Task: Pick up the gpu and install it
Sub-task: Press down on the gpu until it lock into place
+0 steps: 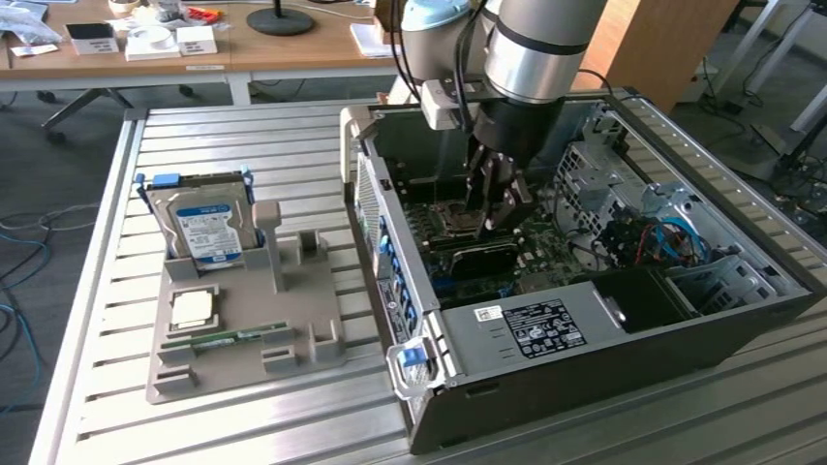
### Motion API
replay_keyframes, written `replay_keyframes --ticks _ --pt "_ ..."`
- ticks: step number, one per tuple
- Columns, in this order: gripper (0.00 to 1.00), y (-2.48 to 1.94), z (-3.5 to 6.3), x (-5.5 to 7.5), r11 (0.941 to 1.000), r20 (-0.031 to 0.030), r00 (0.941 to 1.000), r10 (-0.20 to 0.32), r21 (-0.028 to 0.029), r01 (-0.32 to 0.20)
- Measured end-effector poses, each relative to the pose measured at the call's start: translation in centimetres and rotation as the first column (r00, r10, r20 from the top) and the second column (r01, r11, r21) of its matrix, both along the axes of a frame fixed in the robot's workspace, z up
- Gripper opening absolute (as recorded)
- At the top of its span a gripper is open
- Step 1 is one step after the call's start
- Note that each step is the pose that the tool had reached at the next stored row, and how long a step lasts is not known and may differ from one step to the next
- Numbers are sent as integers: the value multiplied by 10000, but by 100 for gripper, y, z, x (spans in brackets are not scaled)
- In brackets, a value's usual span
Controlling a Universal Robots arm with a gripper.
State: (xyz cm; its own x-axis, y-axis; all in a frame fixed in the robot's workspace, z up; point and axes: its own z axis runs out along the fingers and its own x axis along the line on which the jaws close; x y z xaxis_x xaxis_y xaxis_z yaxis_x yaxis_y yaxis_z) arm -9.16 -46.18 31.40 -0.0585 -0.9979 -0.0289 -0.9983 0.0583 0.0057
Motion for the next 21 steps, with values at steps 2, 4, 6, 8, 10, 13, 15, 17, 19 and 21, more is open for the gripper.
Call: replay_keyframes --ticks 2,4,6,8,10,13,15,17,19,21 --pt "51 0 0 0 10000 0 10000 0 0 0" --pt "11 0 0 0 10000 0 10000 0 0 0" --pt "11 0 0 0 10000 0 10000 0 0 0" --pt "11 0 0 0 10000 0 10000 0 0 0" --pt "11 0 0 0 10000 0 10000 0 -1 0" --pt "11 0 0 0 10000 -1 10000 0 0 0" --pt "11 0 -2 0 10000 -1 10000 1 -2 -1" --pt "11 0 -5 2 10000 -1 10000 -1 -1 1" --pt "11 0 -7 9 10000 0 10000 0 0 0" --pt "11 0 -7 21 10000 0 10000 0 0 0"
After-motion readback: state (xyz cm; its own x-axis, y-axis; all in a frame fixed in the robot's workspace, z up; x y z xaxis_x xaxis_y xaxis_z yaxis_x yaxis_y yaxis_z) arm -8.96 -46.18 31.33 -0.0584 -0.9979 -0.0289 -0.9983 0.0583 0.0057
